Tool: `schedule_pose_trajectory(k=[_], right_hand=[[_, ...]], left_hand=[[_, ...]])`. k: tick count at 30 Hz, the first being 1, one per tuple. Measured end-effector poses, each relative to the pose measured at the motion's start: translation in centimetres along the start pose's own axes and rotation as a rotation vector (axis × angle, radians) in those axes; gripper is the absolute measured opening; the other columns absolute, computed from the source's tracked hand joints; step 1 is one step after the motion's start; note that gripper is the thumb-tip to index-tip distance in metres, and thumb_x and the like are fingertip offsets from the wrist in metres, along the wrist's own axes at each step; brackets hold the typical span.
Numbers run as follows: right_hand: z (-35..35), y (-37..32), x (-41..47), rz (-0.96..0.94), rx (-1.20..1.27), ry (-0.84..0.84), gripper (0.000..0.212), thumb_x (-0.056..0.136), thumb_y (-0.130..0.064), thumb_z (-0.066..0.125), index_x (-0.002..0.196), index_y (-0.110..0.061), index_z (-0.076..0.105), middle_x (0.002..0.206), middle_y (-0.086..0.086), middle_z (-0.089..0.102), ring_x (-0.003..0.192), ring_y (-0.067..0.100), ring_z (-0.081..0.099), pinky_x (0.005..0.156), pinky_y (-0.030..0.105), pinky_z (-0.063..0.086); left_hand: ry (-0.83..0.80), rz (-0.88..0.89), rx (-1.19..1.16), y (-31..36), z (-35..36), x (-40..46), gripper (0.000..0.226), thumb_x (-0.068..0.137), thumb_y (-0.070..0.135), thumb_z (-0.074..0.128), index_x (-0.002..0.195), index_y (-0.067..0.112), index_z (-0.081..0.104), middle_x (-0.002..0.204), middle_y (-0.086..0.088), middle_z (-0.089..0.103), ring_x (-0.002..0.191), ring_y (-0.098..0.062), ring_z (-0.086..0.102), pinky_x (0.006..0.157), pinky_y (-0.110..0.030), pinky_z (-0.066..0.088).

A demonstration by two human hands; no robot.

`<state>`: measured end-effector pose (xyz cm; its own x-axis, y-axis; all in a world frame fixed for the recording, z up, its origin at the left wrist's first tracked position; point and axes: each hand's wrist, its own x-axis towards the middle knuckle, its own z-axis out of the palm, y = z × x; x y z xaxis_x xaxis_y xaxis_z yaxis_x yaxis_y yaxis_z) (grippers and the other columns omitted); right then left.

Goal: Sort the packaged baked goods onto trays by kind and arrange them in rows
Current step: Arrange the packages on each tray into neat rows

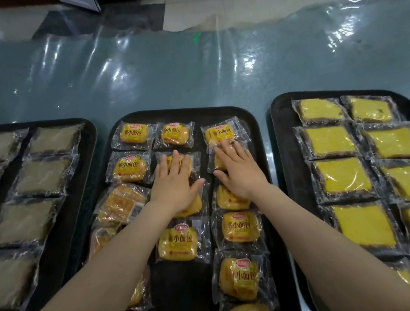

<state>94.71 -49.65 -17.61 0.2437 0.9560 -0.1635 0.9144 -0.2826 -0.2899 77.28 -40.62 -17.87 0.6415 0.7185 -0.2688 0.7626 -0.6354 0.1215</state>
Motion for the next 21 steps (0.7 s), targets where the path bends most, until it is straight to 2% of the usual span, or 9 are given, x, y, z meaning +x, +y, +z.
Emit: schedule_pose_trajectory(k=[5, 9, 13, 17, 21], right_hand=[[-0.2, 0.7, 1.1, 0.029, 0.007, -0.063, 0.065, 0.094, -0.060, 0.033, 0.151, -0.037, 0.010, 0.160, -0.009, -0.003, 0.145, 0.035, -0.008, 0.116, 0.048, 0.008], [0.2, 1.0, -0.2, 0.001, 0.005, -0.041, 0.064, 0.092, -0.063, 0.030, 0.149, -0.041, 0.011, 0.160, -0.010, -0.002, 0.145, 0.032, -0.010, 0.116, 0.048, 0.005], [0.4, 0.7, -1.3, 0.018, 0.035, -0.047, 0.065, 0.093, -0.062, 0.028, 0.150, -0.040, 0.006, 0.159, -0.010, -0.009, 0.143, 0.028, -0.019, 0.113, 0.049, -0.006], [-0.4, -0.5, -1.9, -0.004, 0.100, 0.050, 0.062, 0.097, -0.051, 0.034, 0.152, -0.031, 0.012, 0.160, -0.006, -0.003, 0.145, 0.019, -0.014, 0.113, 0.040, -0.008], [-0.1, -3.6, -4.1, -0.021, 0.188, 0.098, 0.059, 0.098, -0.045, 0.038, 0.151, -0.026, 0.020, 0.159, -0.005, 0.008, 0.146, 0.016, -0.006, 0.112, 0.033, -0.003]], left_hand=[[-0.025, 0.075, -0.049, 0.5, -0.2, 1.4, 0.078, 0.088, 0.066, 0.022, 0.151, 0.025, -0.003, 0.158, 0.001, -0.014, 0.141, -0.033, -0.020, 0.113, -0.046, -0.006], [-0.022, 0.133, -0.045, 0.4, 0.1, 1.2, 0.082, 0.082, 0.069, 0.015, 0.149, 0.028, -0.008, 0.156, 0.004, -0.019, 0.136, -0.026, -0.028, 0.108, -0.042, -0.010], [-0.007, 0.137, -0.053, 0.4, 0.0, 0.8, 0.082, 0.087, 0.066, 0.020, 0.148, 0.023, -0.015, 0.154, 0.001, -0.023, 0.133, -0.019, -0.031, 0.108, -0.038, -0.012], [0.076, 0.095, -0.126, 0.0, -0.7, -1.2, 0.087, 0.082, 0.068, 0.014, 0.147, 0.019, -0.015, 0.153, 0.000, -0.024, 0.136, -0.013, -0.026, 0.109, -0.032, -0.011], [0.128, 0.063, -0.142, -2.5, -1.1, -6.1, 0.081, 0.083, 0.067, 0.017, 0.144, 0.026, -0.018, 0.152, 0.005, -0.024, 0.138, -0.010, -0.023, 0.111, -0.032, -0.009]])
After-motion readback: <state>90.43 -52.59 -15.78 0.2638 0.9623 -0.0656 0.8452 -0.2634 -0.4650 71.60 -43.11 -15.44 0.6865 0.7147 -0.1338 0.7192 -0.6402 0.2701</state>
